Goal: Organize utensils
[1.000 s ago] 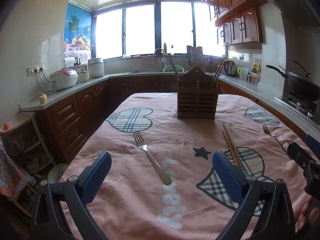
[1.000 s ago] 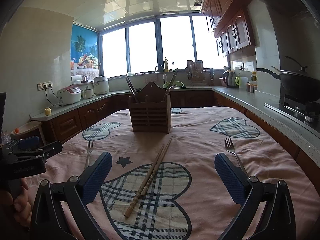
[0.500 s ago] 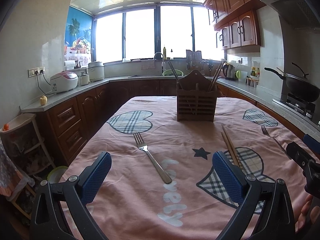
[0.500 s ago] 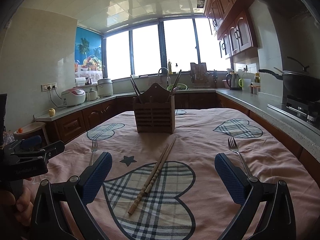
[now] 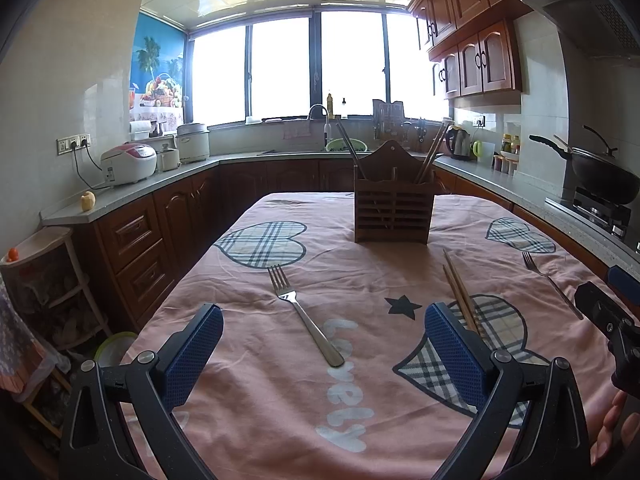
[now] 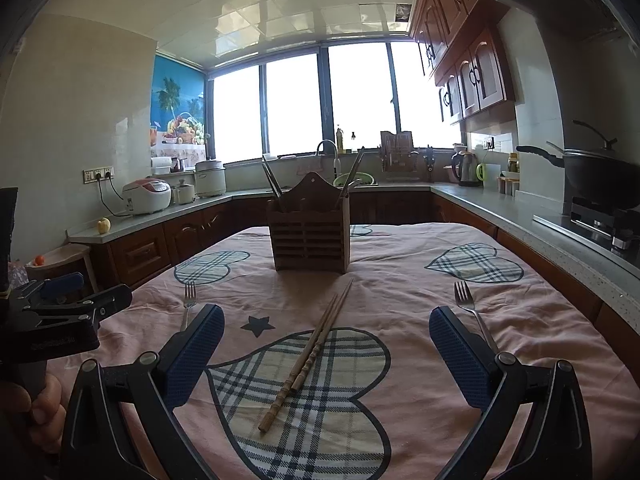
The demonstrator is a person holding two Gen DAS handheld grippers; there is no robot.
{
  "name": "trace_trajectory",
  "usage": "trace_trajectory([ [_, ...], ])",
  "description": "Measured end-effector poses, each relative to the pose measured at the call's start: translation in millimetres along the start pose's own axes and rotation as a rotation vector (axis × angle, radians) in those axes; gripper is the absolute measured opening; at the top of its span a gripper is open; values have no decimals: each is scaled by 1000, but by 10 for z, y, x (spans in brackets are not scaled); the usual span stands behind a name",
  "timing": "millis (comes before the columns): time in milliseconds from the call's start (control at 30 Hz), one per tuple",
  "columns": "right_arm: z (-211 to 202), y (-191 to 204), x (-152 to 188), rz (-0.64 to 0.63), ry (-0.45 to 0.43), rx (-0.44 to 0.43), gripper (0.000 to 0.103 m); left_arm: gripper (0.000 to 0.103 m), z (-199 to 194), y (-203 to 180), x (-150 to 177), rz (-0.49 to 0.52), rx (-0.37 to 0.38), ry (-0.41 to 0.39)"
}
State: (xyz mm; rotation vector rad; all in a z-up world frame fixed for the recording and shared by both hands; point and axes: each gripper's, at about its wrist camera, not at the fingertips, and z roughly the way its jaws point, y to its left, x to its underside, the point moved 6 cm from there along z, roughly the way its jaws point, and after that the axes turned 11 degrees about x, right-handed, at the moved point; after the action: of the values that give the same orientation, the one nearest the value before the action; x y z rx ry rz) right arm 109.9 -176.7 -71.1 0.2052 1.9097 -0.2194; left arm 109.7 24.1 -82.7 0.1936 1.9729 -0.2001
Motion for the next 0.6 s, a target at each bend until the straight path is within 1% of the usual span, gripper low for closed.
trace_trajectory([
  [600, -25, 16, -35, 0, -10, -9, 103, 102, -34, -20, -5, 3, 4, -6],
])
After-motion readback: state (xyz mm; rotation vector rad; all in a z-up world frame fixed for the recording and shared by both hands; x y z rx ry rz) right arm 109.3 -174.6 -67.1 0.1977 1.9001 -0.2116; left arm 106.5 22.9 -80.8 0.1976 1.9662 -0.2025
